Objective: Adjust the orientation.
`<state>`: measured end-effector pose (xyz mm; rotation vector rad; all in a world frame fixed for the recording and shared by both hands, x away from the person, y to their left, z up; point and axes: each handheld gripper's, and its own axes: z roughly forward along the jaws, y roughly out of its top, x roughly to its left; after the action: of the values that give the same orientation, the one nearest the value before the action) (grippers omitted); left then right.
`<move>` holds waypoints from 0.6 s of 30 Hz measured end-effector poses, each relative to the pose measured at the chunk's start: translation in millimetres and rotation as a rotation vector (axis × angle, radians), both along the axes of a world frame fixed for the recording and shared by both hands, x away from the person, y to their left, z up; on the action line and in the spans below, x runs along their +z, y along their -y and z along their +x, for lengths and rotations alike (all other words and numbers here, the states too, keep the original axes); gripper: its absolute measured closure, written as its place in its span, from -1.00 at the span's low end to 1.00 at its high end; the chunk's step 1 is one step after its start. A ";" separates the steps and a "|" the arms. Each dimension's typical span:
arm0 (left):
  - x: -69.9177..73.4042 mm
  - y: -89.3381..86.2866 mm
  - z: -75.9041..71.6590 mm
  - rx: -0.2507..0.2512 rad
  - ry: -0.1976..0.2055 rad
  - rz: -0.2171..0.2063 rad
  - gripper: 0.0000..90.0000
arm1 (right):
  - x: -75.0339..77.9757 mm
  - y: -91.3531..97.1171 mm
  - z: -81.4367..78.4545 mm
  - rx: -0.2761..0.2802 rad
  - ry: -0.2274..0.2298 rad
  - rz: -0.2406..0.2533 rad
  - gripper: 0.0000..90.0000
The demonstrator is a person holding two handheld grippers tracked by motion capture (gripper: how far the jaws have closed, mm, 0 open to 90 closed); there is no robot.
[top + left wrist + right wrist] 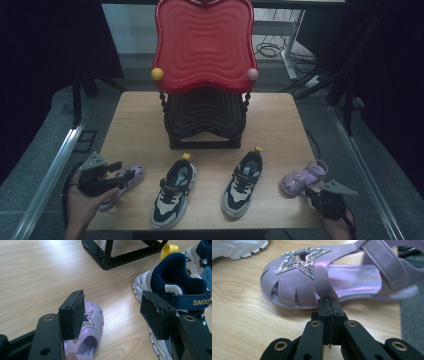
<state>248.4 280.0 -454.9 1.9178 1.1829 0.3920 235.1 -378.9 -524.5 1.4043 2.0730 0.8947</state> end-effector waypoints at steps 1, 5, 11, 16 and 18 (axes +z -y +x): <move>0.2 1.0 -0.2 -0.003 -0.001 0.001 -0.18 | -0.3 -2.5 0.5 0.009 0.000 0.000 0.99; -0.4 1.0 0.2 -0.006 -0.003 0.001 -0.19 | -1.9 -13.4 3.7 0.043 0.005 0.005 0.99; -1.4 -0.4 0.4 -0.001 -0.010 0.002 -0.19 | -4.0 -30.2 8.3 0.054 0.015 -0.026 0.99; -2.0 -0.4 0.3 0.001 -0.014 0.004 -0.19 | -5.1 -36.9 10.5 0.039 0.025 -0.033 0.99; -2.6 0.1 0.6 -0.002 -0.017 0.007 -0.19 | -5.2 -39.5 11.3 0.023 0.031 -0.033 0.99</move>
<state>249.0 279.9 -457.5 1.9313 1.1920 0.3799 246.4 -339.5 -529.7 1.3435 2.0755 0.8821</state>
